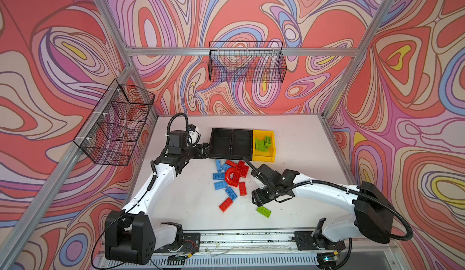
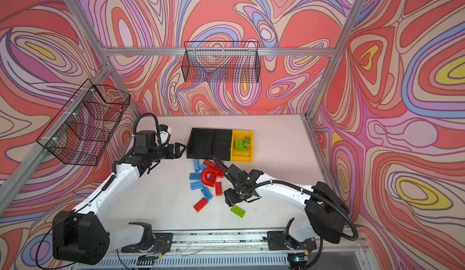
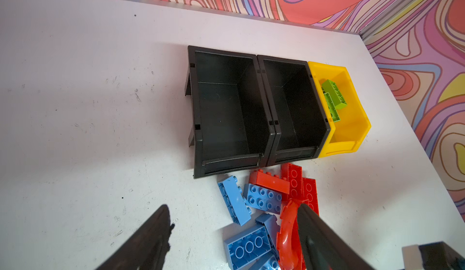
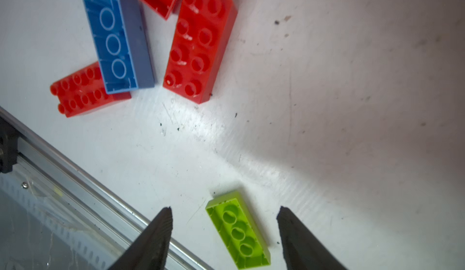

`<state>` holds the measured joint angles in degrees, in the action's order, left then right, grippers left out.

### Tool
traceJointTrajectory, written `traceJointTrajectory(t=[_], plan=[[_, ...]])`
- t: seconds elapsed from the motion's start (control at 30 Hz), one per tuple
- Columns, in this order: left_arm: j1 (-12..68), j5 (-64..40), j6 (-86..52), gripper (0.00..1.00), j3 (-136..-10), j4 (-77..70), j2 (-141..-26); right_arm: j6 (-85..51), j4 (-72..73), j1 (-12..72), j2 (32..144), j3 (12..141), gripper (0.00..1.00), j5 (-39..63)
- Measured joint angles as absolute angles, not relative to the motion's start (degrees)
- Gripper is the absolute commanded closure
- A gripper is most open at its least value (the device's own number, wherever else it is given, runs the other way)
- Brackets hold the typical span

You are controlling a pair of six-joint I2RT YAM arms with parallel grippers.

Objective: Sort the legos into containers by color
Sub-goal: Pick up the lego from the bottom-center of the table, then place the lego in the container.

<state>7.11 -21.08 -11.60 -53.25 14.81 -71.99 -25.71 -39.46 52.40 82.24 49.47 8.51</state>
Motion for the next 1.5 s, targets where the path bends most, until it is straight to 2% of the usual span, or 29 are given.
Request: traceJointTrajectory(t=[0.33, 0.63, 0.8, 0.87, 1.13, 1.23, 1.37, 1.5], plan=[[7.1, -21.3, -11.6, 0.19, -53.3, 14.8, -72.0, -28.1, -40.4, 57.4, 85.2, 48.0, 0.26, 4.1], [7.1, -21.4, -11.6, 0.19, -53.3, 14.8, -72.0, -29.7, -41.3, 61.8, 89.8, 48.3, 0.48, -0.3], [7.1, -21.4, -11.6, 0.19, -53.3, 14.8, -72.0, -30.5, -41.5, 61.9, 89.8, 48.3, 0.69, -1.8], [7.1, -21.4, -11.6, 0.19, -53.3, 14.8, -72.0, -30.9, -41.5, 61.9, 89.8, 48.4, 0.72, -2.4], [7.1, -21.4, -11.6, 0.19, -53.3, 14.8, -72.0, -32.7, -41.3, 61.3, 88.5, 50.2, 0.73, -5.2], [7.1, -21.6, -11.6, 0.19, -53.3, 14.8, -72.2, -31.9, -40.2, 57.3, 88.2, 53.0, 0.73, -5.4], [7.1, -21.7, -11.6, 0.19, -53.3, 14.8, -72.2, -29.2, -38.4, 46.0, 89.1, 59.1, 0.72, -5.6], [7.1, -21.8, -11.6, 0.18, -53.3, 14.8, -72.2, -26.7, -35.8, 36.0, 94.6, 69.2, 0.71, -5.8]])
